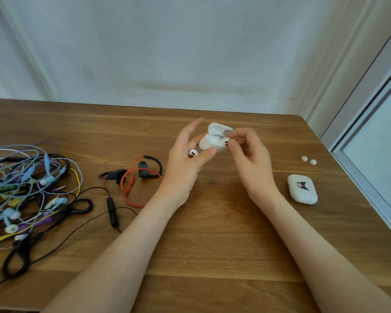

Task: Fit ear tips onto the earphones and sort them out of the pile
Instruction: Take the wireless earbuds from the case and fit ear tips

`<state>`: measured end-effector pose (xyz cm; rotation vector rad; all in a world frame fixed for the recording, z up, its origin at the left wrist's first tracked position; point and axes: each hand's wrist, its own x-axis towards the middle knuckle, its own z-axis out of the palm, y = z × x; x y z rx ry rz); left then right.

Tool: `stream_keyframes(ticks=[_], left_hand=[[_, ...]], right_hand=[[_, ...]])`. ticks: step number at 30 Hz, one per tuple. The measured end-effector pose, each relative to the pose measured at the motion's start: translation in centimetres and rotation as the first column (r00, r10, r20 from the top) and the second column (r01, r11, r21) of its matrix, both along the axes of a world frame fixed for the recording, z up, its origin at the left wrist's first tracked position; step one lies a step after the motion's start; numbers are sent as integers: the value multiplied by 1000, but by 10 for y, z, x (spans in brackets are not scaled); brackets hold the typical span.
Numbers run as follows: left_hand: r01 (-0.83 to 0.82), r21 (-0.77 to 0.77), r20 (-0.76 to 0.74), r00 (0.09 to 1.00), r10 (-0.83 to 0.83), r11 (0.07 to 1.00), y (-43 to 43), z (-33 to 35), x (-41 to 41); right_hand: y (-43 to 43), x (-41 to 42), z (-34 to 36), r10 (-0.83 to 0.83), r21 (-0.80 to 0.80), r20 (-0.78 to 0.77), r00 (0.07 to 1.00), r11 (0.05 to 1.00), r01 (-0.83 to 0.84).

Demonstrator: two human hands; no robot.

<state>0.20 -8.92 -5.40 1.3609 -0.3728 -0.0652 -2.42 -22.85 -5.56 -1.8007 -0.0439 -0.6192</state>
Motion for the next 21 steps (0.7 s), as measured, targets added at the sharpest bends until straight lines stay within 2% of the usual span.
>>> stream_keyframes(ticks=[3, 6, 9, 11, 13, 17, 21], left_hand=[[10, -17, -18, 1000, -10, 1000, 0, -1, 2], [0, -20, -46, 999, -1, 1000, 0, -2, 3], [-8, 52, -83, 996, 13, 999, -2, -3, 3], [3, 141, -91, 996, 10, 990, -3, -7, 3], [17, 223, -81, 997, 1, 975, -4, -11, 3], [4, 362, -26, 1000, 6, 932, -5, -11, 2], [-31, 450, 34, 999, 18, 893, -4, -9, 2]], right_hand=[[-2, 2, -2, -10, -37, 15, 1000, 999, 10], [-3, 4, -3, -58, -146, 99, 993, 987, 72], [-3, 2, -3, -89, -317, 213, 973, 936, 155], [-3, 2, -6, -11, -471, 245, 970, 873, 129], [-1, 3, -9, 55, -574, 221, 974, 815, 84], [0, 6, -14, 64, -684, 159, 985, 726, 63], [-1, 6, -12, 93, -687, 76, 993, 726, -15]])
